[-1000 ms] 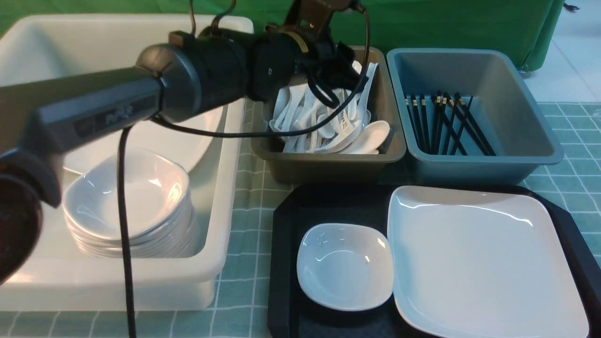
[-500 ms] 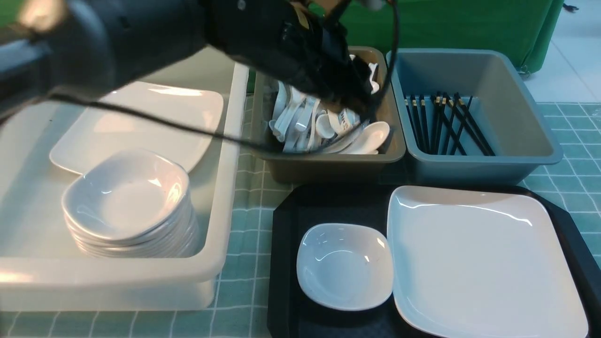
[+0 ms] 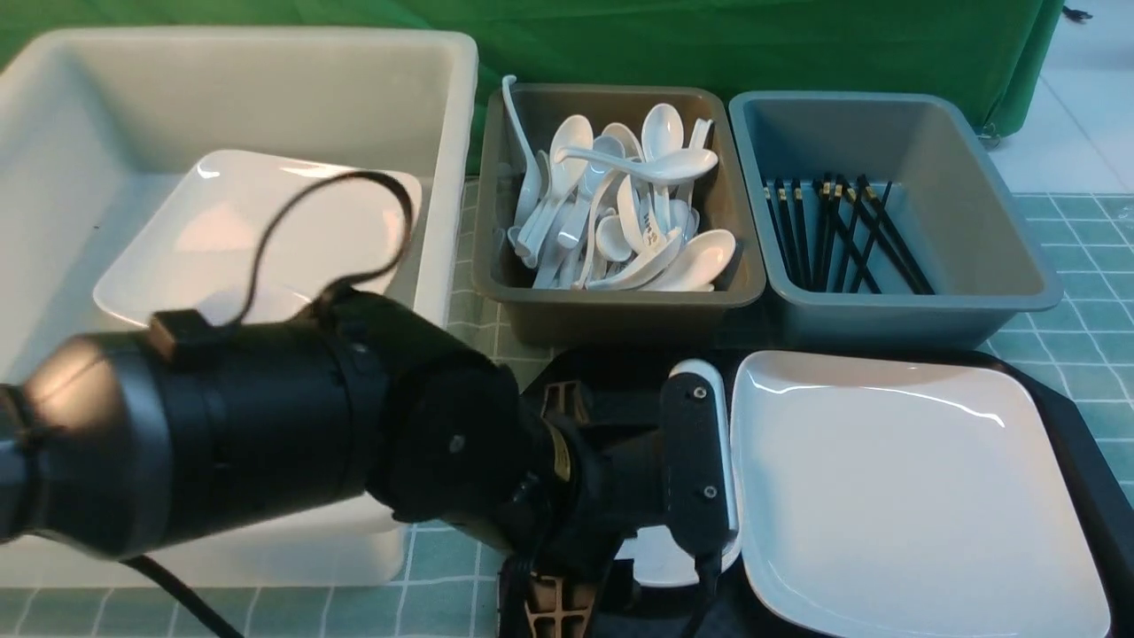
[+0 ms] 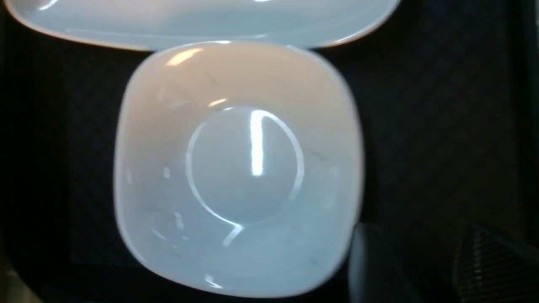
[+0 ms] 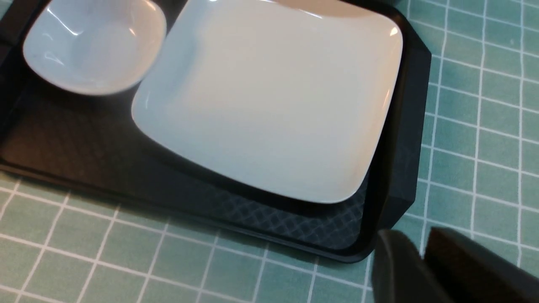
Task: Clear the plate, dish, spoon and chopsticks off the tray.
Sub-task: Use the left arm to grab a small plate from the dinner plate
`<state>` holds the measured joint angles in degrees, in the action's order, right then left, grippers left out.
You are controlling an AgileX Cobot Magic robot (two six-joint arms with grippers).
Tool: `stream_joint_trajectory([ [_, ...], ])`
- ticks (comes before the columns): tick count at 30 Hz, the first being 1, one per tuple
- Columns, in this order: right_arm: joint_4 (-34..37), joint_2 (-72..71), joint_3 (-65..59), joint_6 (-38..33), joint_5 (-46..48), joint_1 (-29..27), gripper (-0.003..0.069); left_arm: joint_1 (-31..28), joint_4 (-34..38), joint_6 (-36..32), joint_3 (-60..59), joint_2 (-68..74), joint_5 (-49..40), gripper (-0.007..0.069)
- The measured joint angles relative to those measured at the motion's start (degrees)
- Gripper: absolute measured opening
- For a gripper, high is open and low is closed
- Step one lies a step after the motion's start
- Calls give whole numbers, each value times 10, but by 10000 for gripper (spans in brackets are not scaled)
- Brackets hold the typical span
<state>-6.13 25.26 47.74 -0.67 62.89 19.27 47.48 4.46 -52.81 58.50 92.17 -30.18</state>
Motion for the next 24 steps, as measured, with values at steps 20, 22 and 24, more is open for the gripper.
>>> stream_joint_trajectory([
  [20, 0, 0, 0, 0, 4, 0, 143, 0, -123, -86, 0, 115, 73, 297],
  [22, 0, 0, 0, 0, 7, 0, 143, 0, -132, -86, 0, 115, 78, 218],
  [24, 0, 0, 0, 0, 9, 0, 143, 0, -135, -85, 0, 115, 83, 140],
])
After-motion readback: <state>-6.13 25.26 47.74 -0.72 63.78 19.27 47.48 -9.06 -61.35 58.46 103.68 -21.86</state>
